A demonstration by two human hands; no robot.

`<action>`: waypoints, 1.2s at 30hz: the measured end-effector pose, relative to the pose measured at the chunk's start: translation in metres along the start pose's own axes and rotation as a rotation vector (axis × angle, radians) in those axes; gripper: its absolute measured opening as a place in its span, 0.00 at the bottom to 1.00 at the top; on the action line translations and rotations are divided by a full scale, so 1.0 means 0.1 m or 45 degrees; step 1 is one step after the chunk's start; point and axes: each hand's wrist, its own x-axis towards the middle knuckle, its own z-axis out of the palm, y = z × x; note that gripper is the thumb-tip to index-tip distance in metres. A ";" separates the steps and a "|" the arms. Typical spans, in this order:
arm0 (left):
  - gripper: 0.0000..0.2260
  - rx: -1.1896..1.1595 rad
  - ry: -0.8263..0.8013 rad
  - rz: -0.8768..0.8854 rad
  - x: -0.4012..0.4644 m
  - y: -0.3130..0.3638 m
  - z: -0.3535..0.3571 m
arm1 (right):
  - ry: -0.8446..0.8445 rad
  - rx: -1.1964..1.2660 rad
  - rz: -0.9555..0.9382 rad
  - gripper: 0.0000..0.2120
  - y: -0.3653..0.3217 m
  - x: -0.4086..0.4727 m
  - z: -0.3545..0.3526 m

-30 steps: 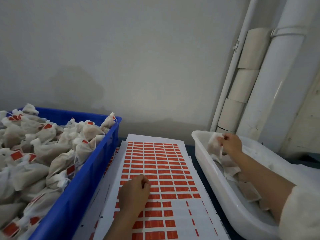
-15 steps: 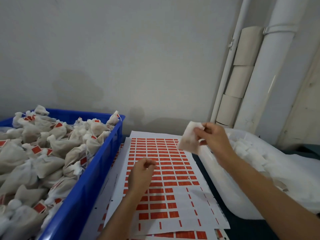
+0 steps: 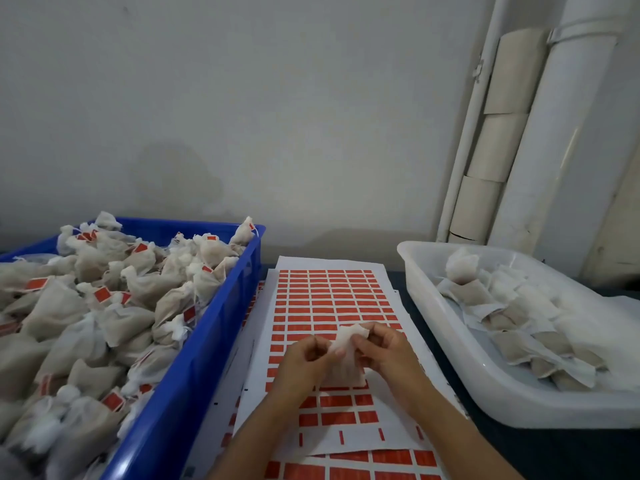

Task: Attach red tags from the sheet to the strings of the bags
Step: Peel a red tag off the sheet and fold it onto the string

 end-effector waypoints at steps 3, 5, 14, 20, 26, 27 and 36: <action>0.05 -0.069 0.062 0.011 0.03 -0.04 0.03 | -0.003 0.195 0.070 0.07 0.07 -0.01 0.00; 0.04 -0.097 0.095 0.024 0.03 -0.06 0.05 | -0.015 0.254 0.069 0.11 0.09 0.00 -0.04; 0.10 -0.308 0.116 0.043 0.01 -0.04 0.06 | -0.040 0.421 0.037 0.08 0.16 0.01 -0.07; 0.14 -0.409 0.067 0.069 0.02 -0.06 0.08 | -0.024 0.431 -0.024 0.09 0.18 -0.02 -0.05; 0.04 -0.341 0.162 0.170 -0.01 -0.07 0.06 | -0.071 0.380 -0.082 0.11 0.14 -0.10 -0.06; 0.04 -0.338 0.172 0.162 -0.01 -0.06 0.06 | -0.082 0.349 -0.101 0.12 0.14 -0.11 -0.06; 0.21 -0.351 -0.039 0.047 -0.07 -0.03 0.10 | -0.204 0.135 -0.289 0.14 0.11 -0.20 0.08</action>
